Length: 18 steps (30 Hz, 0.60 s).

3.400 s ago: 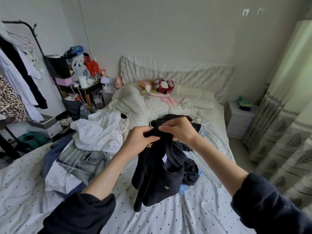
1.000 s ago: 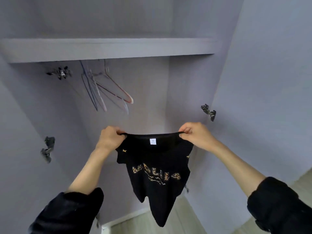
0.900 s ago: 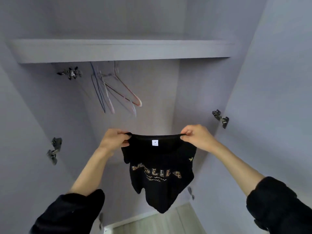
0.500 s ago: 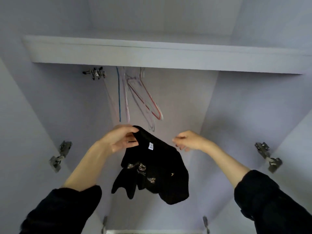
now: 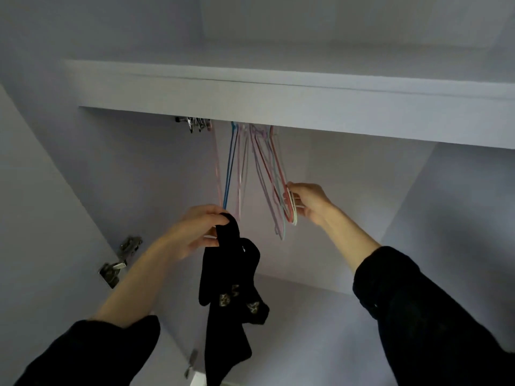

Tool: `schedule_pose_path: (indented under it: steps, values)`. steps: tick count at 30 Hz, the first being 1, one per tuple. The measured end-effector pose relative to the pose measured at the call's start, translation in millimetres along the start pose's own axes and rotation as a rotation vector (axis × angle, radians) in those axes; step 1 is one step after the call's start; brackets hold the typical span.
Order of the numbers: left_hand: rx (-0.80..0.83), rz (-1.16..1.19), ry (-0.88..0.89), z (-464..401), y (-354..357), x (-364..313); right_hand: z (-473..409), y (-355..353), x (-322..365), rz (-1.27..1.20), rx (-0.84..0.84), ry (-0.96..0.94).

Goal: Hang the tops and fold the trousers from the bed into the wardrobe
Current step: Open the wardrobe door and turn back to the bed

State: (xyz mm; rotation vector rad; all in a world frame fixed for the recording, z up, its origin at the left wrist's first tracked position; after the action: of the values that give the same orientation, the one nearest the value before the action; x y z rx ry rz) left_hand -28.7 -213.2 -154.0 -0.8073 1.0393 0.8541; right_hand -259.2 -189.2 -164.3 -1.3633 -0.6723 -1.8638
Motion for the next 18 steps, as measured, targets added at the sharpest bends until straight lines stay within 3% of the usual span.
schedule_pose_path:
  steps: [6, 13, 18]
  values:
    - [0.040, 0.015, 0.039, -5.4, 7.7, -7.6, -3.9, -10.3, 14.3, -0.006, -0.089, 0.014]
    - [0.041, 0.009, 0.106, -7.2, 14.5, -16.4, 7.9, -44.6, 46.5, 0.164, -0.345, -0.291]
    - [0.004, 0.010, 0.092, -6.5, 20.3, -6.0, 23.4, -73.7, 24.2, 0.373, -0.434, -0.301]
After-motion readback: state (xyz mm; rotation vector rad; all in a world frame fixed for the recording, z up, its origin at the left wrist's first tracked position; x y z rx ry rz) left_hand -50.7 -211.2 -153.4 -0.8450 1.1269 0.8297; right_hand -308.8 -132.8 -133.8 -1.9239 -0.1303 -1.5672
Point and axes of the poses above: each hand's wrist, its own z-axis away from the middle knuckle, its own y-axis out of the palm, x = y × z, the point moved 8 cm from there along -z, towards the middle knuckle, and after that the axes turned 7 degrees about -x, right-handed, at the moved point
